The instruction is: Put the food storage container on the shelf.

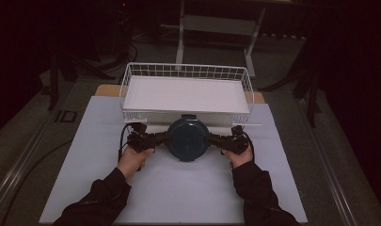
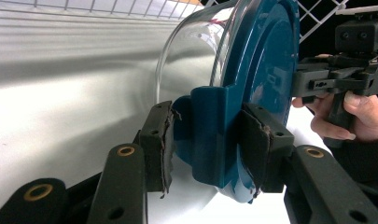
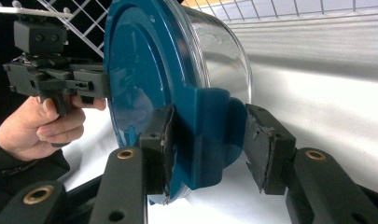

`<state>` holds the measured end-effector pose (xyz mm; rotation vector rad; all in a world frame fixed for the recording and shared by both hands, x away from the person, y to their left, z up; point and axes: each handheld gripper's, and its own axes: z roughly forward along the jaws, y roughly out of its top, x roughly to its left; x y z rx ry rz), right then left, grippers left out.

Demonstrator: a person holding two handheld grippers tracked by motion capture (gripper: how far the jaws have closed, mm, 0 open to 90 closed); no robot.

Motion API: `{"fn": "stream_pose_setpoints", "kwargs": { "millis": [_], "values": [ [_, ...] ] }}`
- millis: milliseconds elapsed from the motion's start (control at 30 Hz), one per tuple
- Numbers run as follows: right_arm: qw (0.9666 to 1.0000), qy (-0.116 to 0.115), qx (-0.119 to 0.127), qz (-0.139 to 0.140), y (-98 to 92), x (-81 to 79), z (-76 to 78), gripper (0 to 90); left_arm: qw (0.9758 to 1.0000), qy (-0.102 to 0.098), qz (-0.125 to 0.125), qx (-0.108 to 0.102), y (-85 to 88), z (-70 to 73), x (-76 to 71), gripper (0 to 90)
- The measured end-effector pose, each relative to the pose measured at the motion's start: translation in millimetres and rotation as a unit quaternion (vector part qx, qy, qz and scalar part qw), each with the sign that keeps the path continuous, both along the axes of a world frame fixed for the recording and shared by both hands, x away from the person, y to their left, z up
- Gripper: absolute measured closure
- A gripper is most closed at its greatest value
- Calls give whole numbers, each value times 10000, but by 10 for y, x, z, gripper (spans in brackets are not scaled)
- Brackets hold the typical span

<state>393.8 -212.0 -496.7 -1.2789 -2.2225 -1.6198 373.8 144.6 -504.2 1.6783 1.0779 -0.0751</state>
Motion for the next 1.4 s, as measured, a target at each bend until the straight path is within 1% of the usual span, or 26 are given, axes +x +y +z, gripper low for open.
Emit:
{"fn": "stream_pose_setpoints", "kwargs": {
  "millis": [33, 67, 133, 167, 233, 267, 433, 467, 533, 567, 600, 633, 700, 733, 800, 833, 900, 933, 967, 1000, 1033, 1067, 1200, 1300, 1333, 1400],
  "values": [
    [10000, 9, -12, -4, 9, 8, -11, 550, 10000, 0, 0, 0, 0, 0, 0, 558],
    [10000, -13, -47, -13, 20, 29, -41, 549, 10000, -67, 30, 56, 1, -49, 21, 558],
    [10000, 21, -96, -13, 24, 50, -76, 549, 10000, -71, 14, 65, 0, -68, 32, 557],
    [10000, 21, -96, -13, 24, 50, -76, 549, 10000, -82, 15, 6, 2, -80, 45, 557],
    [10000, 61, -30, -38, 16, 66, -81, 548, 9999, -92, 41, -19, -1, -80, 64, 557],
    [10000, -26, -47, -53, 8, 90, -73, 546, 10000, -90, 30, -22, -1, -86, 73, 556],
    [9999, -73, -119, -37, 8, 97, -59, 541, 9999, -83, 31, -93, -4, -114, 76, 553],
    [9997, -125, -178, -95, 10, 83, -59, 524, 9998, -71, 60, -193, -4, -141, 87, 549],
    [9992, -242, -232, -200, 25, 67, -55, 513, 9995, -11, 113, -280, -4, -166, 98, 538],
    [9990, -270, -231, -262, 28, 67, -58, 507, 9995, -117, 158, -229, -11, -172, 93, 530],
    [9989, -283, -237, -300, 30, 73, -66, 500, 9994, -266, 221, -95, -30, -161, 81, 518],
    [9987, -297, -246, -328, 34, 75, -78, 491, 9992, -295, 254, -42, -37, -151, 84, 508],
    [9985, -328, -225, -380, 34, 79, -93, 453, 9988, -329, 347, -80, -41, -146, 99, 506],
    [9981, -378, -251, -422, 35, 80, -95, 439, 9985, -379, 386, -33, -48, -143, 100, 494],
    [9976, -410, -268, -492, 42, 79, -89, 424, 9981, -412, 448, -27, -50, -148, 111, 472],
    [9970, -450, -301, -549, 49, 80, -86, 398, 9978, -439, 488, -24, -52, -152, 114, 449],
    [9956, -577, -368, -640, 61, 94, -81, 397, 9969, -549, 569, 44, -64, -148, 114, 438],
    [9952, -586, -391, -679, 67, 100, -73, 397, 9969, -549, 569, 44, -64, -148, 114, 418],
    [9940, -676, -451, -738, 78, 109, -66, 400, 9956, -630, 674, 129, -83, -137, 114, 414],
    [9940, -676, -451, -738, 78, 109, -66, 400, 9956, -630, 674, 129, -83, -137, 114, 413],
    [9931, -714, -498, -780, 92, 110, -54, 400, 9955, -606, 711, 135, -89, -132, 126, 413],
    [9917, -740, -578, -881, 110, 112, -40, 402, 9949, -643, 760, 164, -99, -132, 130, 394],
    [9905, -753, -597, -979, 115, 113, -39, 399, 9941, -675, 821, 223, -117, -121, 131, 390],
    [9899, -771, -627, -1012, 126, 94, -29, 419, 9943, -598, 869, 174, -120, -123, 129, 385],
    [9893, -867, -629, -986, 125, 90, -26, 435, 9942, -576, 891, 184, -123, -119, 128, 385],
    [9890, -912, -616, -985, 130, 63, -17, 432, 9936, -597, 922, 260, -133, -106, 126, 369]
  ]
}}
